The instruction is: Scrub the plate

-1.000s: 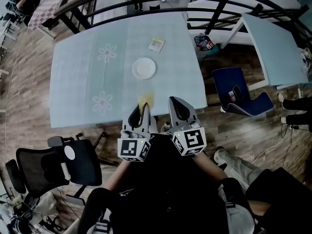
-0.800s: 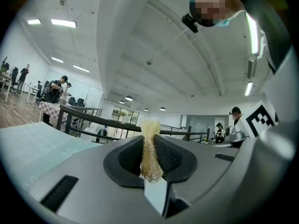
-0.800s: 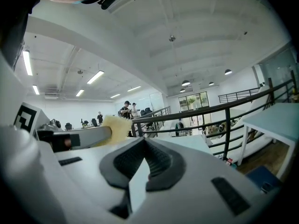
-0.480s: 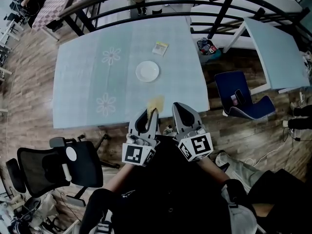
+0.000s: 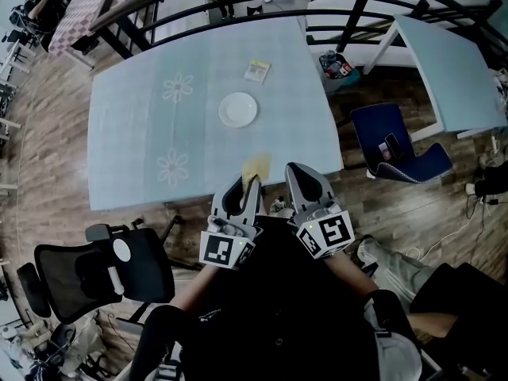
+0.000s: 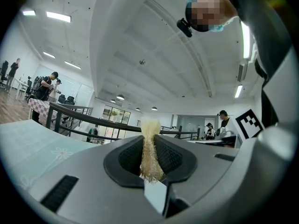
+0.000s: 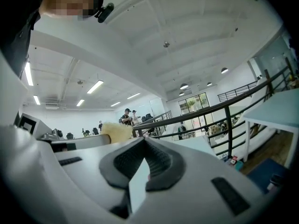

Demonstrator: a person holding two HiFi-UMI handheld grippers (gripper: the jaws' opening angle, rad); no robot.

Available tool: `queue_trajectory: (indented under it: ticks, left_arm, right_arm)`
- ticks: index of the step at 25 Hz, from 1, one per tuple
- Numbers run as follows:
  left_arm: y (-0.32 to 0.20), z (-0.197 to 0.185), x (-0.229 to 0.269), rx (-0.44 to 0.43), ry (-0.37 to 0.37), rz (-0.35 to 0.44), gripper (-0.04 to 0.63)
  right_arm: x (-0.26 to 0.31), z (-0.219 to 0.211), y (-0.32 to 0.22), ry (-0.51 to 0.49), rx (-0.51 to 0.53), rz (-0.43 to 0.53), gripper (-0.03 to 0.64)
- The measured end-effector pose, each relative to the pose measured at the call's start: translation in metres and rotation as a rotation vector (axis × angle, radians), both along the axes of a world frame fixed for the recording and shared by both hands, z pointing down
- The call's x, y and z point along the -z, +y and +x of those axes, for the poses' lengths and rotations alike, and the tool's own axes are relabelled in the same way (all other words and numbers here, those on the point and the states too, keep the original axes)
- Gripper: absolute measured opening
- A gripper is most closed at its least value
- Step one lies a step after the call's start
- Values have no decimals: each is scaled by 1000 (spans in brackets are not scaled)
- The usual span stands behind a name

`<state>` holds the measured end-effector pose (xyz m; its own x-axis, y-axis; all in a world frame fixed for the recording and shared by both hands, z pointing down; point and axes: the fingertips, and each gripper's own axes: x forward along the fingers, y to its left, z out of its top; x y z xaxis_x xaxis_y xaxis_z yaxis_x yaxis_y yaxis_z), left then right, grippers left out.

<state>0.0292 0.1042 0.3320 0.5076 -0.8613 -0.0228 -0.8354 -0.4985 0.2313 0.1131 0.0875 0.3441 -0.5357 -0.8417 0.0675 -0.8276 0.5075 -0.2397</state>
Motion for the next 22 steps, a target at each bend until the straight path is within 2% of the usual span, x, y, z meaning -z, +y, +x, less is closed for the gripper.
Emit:
queue_trajectory:
  ticks: [11,19,22]
  left_arm:
    - [6,-2,-9,24,8,-35,69]
    - [3,-13,-12,44,-29,-27,69]
    - [4,-13,-10,52,-18,-29,69]
  right_arm:
    - [-9,-4,8,33,28,-28,8]
    - [-7,-11,4,35,38,-17,8]
    - [-7,-13,1,25,48,-21,8]
